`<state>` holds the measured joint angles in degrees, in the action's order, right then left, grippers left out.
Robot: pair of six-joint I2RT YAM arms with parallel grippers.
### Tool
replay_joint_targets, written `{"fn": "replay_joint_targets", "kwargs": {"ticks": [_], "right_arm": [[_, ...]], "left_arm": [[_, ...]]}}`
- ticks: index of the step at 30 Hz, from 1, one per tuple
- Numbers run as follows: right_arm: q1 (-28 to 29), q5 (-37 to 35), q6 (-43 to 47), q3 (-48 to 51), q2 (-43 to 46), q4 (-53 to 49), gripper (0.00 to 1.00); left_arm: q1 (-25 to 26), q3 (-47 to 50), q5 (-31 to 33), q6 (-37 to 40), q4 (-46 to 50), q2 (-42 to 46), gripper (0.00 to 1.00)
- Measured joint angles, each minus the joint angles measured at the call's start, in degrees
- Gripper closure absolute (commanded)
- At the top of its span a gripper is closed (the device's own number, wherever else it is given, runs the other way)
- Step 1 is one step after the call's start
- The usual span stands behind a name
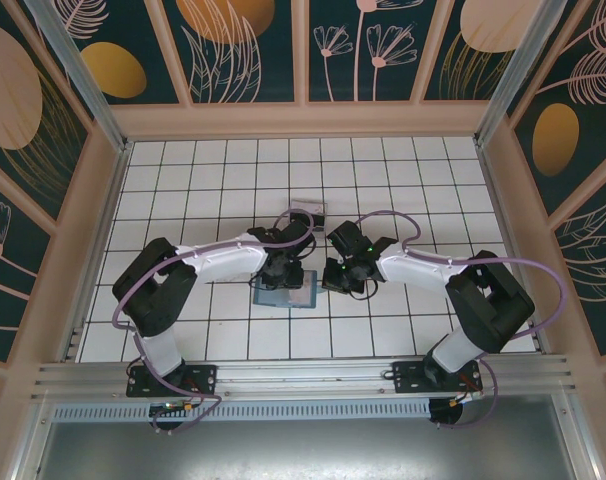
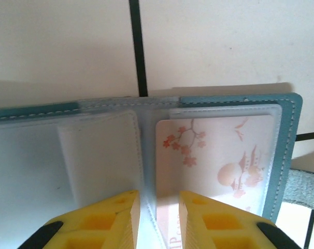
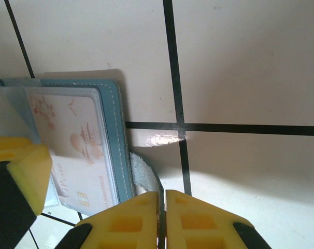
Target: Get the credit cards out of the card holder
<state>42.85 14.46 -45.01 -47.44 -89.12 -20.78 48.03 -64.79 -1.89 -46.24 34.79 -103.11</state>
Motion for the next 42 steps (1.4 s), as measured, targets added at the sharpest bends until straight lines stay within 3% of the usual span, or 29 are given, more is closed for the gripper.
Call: {"fn": "replay_joint_targets", "kwargs": {"ticks": [8, 22, 42], "right_arm": [[0.0, -0.02, 0.13, 0.0, 0.0, 0.02, 0.9], [0.0, -0.9, 0.15, 0.0, 0.02, 0.0, 0.9], [-0.02, -1.11, 0.85, -0.02, 0.0, -0.2, 0.9]], "left_arm": [[1.22, -4.63, 4.02, 1.49, 5.57, -0.72, 0.63], [3.74, -9.62, 12.96, 2.75, 15.74, -4.9, 0.62], [3.74, -5.05, 15.91, 4.7, 17.68, -4.9, 0.61]]}}
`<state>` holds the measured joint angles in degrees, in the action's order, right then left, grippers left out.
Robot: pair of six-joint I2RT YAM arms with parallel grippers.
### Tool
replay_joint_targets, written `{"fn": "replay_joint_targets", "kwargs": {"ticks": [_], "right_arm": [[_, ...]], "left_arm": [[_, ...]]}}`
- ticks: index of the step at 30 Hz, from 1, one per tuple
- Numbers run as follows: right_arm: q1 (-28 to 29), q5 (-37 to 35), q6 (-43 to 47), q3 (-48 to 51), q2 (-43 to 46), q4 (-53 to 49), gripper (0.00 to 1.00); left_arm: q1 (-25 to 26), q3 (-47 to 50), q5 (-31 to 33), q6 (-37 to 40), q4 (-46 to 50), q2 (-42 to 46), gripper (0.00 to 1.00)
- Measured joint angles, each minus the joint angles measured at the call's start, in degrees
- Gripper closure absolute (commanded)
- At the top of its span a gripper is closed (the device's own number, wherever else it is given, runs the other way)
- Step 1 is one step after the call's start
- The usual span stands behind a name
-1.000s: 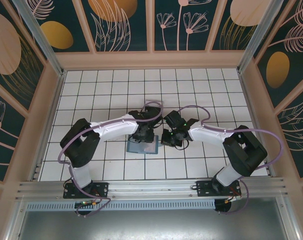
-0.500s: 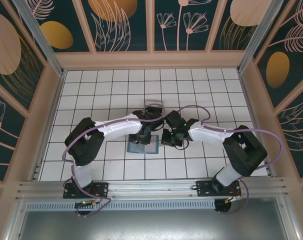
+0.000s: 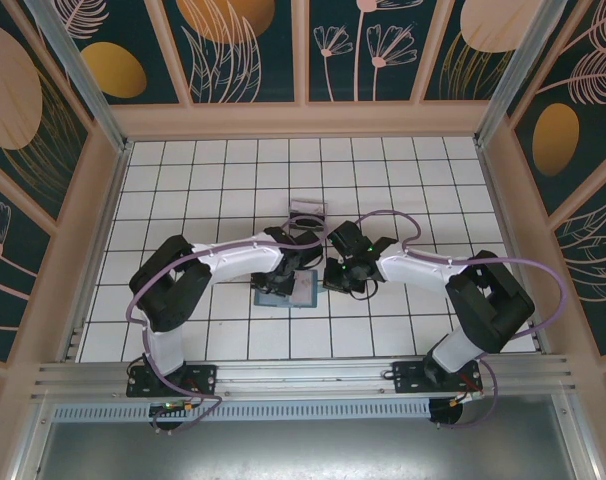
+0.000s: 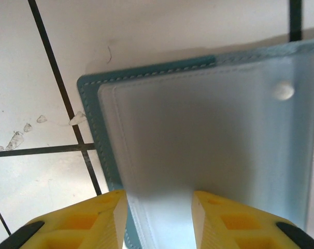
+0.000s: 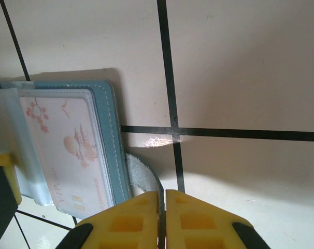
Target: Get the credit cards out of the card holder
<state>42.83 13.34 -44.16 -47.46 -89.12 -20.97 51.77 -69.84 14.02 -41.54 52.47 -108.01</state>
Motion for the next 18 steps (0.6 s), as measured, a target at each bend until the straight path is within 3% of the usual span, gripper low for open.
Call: {"fn": "replay_joint_targets", "kwargs": {"ticks": [10, 18], "right_arm": [[-0.02, 0.0, 0.37, -0.13, 0.0, -0.52, 0.91], [-0.02, -0.37, 0.42, -1.16, 0.0, -2.14, 0.89]], "left_arm": [[0.11, 0.79, 2.62, 1.27, -0.59, 0.44, 0.63], [0.11, 0.96, 6.69, 1.64, -0.09, 6.56, 0.64]]}}
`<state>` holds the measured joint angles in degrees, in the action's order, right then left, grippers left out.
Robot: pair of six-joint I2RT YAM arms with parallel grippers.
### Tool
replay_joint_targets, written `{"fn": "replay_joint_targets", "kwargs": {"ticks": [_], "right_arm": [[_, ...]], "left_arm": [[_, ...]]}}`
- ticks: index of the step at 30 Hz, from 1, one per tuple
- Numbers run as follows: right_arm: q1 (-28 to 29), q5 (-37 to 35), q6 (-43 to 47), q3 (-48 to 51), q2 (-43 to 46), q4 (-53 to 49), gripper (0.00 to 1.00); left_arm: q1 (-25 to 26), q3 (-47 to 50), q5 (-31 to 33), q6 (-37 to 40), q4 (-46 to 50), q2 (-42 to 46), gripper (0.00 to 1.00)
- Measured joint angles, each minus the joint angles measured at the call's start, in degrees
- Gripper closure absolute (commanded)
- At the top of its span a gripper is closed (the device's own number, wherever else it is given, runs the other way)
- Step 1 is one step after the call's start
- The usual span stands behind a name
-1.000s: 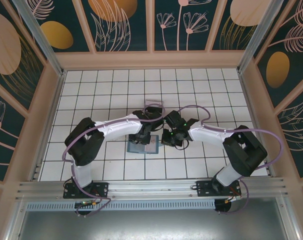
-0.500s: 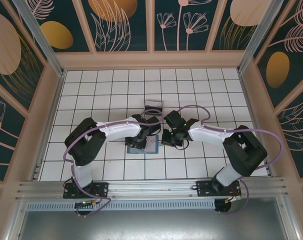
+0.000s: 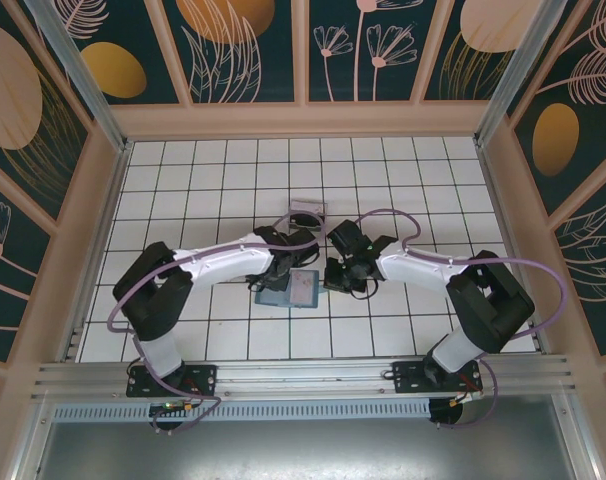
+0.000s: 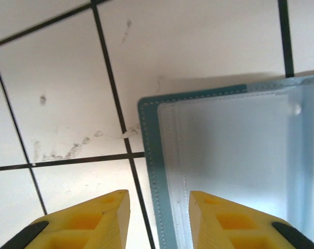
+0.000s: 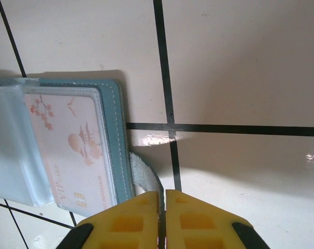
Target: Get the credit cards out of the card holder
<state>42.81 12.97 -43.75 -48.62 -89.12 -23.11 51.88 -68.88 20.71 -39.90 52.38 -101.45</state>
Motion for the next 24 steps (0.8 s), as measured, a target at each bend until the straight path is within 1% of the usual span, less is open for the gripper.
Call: {"fn": "replay_joint_targets", "kwargs": {"ticks": [2, 5, 9, 12, 14, 17, 20, 24], "right_arm": [[0.0, -0.39, 0.09, -0.55, 0.0, -0.74, 0.83], [0.0, -1.46, 0.35, -1.6, 0.0, -1.99, 0.8], [0.0, -2.93, 0.39, -2.58, 0.0, -3.78, 0.76], [0.02, -4.44, 0.37, -3.54, 0.04, -6.03, 0.74], [0.07, -5.7, 0.37, -4.72, 0.2, -8.0, 0.74], [0.11, -6.95, 0.33, -6.29, 1.2, -9.57, 0.73], [0.57, -7.45, -0.07, -7.3, 2.84, -10.36, 0.73], [1.77, -7.34, -0.55, -8.13, 3.5, -10.12, 0.74]], "left_arm": [[0.0, 0.0, 0.79, 0.04, 0.13, 1.38, 0.64], [0.0, -0.02, 0.98, 0.04, 0.15, 3.15, 0.64], [-0.04, -0.02, -1.09, 0.07, -1.53, 5.75, 0.65], [-0.07, 0.04, -5.33, 0.13, -5.62, 7.8, 0.63], [-0.13, 1.03, -9.05, -0.04, -10.32, 9.64, 0.62], [-0.57, 4.02, -15.04, -1.07, -17.49, 12.35, 0.63], [-1.55, 7.48, -20.17, -2.43, -24.2, 13.16, 0.64], [-2.45, 11.61, -23.87, -4.46, -30.27, 13.16, 0.65]]}}
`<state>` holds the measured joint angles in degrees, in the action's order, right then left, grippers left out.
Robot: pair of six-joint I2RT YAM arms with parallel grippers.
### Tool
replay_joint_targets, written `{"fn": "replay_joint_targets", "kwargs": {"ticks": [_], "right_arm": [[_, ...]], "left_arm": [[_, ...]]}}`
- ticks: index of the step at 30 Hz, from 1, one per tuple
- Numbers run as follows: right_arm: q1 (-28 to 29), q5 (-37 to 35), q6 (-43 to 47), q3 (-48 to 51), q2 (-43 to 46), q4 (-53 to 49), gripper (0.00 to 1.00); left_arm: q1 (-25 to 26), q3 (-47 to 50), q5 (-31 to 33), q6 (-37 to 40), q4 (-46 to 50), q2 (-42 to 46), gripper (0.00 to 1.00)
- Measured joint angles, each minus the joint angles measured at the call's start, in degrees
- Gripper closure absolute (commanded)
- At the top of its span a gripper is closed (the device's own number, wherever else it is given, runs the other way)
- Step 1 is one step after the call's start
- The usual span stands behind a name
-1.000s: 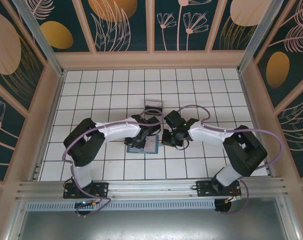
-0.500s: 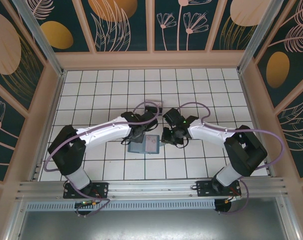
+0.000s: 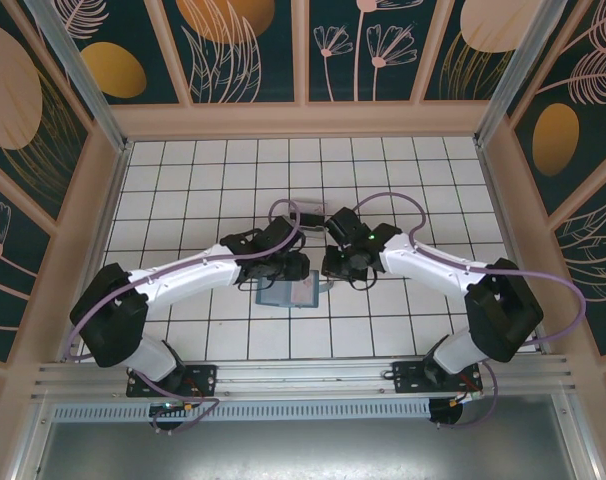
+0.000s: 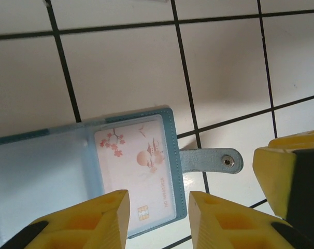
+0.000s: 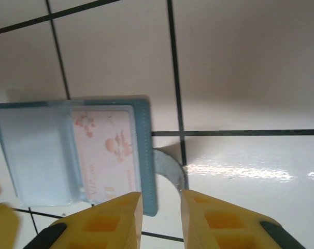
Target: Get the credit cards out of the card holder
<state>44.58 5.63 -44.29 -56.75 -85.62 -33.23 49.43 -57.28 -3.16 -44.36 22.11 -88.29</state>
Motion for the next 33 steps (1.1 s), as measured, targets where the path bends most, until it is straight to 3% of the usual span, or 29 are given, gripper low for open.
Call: {"fn": "replay_joint_targets", "kwargs": {"ticks": [10, 21, 33], "right_arm": [[0.79, 3.82, -3.19, 1.88, -1.81, 6.84, 0.77], [2.03, 4.72, -4.15, 2.29, -9.68, 10.51, 0.77], [2.03, 4.74, -4.07, 2.71, -12.41, 11.61, 0.78]], "left_arm": [[-2.73, 8.7, -4.52, -3.63, -8.33, 0.07, 0.69], [-3.72, 11.08, -6.75, -4.35, -11.85, -1.09, 0.71], [-3.8, 11.54, -6.97, -4.81, -12.92, -2.51, 0.72]]}}
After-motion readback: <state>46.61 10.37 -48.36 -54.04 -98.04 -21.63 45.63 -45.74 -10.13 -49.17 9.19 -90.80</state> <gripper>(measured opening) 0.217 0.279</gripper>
